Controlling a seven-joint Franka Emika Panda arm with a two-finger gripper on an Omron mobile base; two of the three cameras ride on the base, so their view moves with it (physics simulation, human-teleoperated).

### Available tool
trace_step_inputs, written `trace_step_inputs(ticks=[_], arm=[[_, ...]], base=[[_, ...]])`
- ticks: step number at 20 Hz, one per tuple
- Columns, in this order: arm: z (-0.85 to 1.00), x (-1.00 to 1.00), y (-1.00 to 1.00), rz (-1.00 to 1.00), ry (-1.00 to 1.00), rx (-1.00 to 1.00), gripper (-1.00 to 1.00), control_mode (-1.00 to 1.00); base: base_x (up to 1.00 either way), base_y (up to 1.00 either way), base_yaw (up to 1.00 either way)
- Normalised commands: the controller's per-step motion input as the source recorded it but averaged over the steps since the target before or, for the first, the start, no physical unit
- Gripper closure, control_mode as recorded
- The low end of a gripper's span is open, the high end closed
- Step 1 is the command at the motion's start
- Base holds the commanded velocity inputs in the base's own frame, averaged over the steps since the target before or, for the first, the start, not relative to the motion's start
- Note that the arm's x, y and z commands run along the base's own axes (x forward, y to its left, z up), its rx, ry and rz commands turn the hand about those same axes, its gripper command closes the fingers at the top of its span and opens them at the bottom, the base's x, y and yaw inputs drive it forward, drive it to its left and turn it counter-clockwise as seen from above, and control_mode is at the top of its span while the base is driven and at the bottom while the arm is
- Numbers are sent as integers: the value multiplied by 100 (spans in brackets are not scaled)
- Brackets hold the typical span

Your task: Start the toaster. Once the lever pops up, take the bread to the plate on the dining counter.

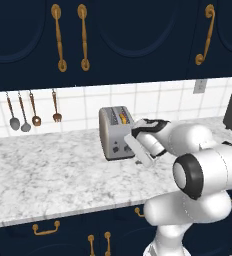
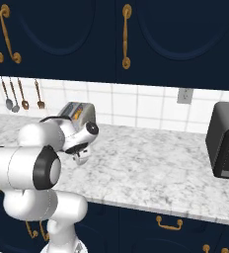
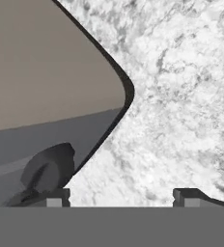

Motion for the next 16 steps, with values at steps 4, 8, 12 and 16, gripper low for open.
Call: trace_step_inputs(ticks=[4,8,12,16], arm=[[46,-7,-6,-9,0,5,-100,-100],[100,-13,-2,-4,1,-1,-100,-100],[100,0,-1,-1,1,-13,-100,-100],[100,-2,-2,0,0,-21,-100,-100]], base=[[0,0,0],[0,0,0],[0,0,0],[0,0,0]])
